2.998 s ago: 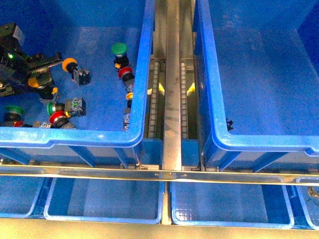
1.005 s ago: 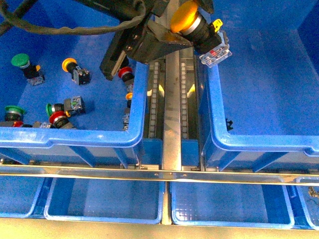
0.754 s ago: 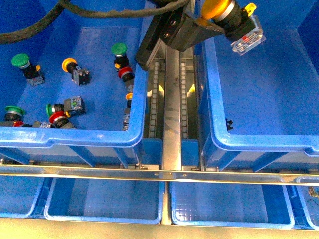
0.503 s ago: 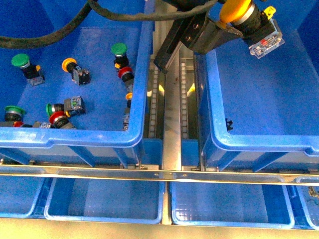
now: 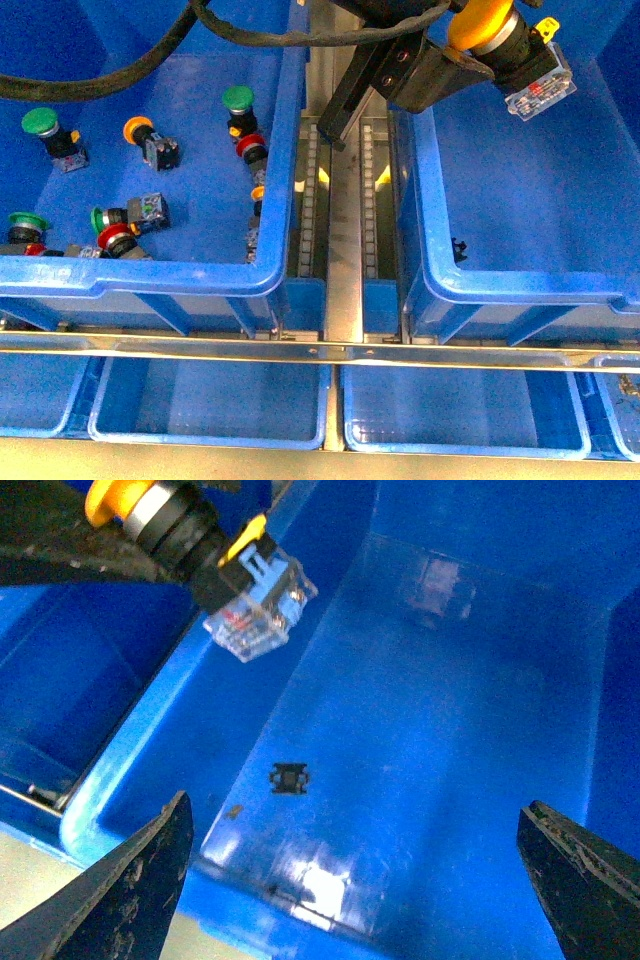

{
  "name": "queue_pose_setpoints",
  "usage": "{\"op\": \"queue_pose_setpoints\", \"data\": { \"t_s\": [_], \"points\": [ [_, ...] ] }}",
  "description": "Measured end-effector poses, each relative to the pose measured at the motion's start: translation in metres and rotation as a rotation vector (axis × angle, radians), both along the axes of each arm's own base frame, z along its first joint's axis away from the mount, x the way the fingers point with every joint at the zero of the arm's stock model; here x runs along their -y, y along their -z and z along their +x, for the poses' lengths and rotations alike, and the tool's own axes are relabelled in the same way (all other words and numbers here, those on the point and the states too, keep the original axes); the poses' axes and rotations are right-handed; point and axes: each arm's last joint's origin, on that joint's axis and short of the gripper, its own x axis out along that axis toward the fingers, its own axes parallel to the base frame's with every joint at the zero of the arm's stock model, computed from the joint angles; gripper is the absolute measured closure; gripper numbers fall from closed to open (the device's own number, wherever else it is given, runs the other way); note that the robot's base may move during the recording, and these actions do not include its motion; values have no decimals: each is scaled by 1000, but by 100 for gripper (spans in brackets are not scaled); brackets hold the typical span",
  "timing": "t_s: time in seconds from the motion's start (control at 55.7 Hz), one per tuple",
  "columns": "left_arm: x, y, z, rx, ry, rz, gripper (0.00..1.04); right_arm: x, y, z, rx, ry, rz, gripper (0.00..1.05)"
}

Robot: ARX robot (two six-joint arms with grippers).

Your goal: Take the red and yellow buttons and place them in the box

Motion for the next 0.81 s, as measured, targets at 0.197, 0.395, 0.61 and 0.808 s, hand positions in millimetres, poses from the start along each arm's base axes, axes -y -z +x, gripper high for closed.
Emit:
{"op": "queue_pose_setpoints", "data": {
  "t_s": [0.197, 0.395, 0.61, 0.808],
  "points": [
    [1, 0, -1, -1, 0, -1, 72, -29, -2, 39, 28, -96, -24, 7],
    [1, 0, -1, 0, -1, 0, 72, -56, -4, 49, 45, -181, -36, 7],
    [1, 0, -1, 0, -2, 0, 72, -62, 4, 58, 76, -199, -95, 7],
    [0, 0, 0, 1, -12, 5, 72, -61, 13, 71, 109, -213, -175, 7]
  ]
}}
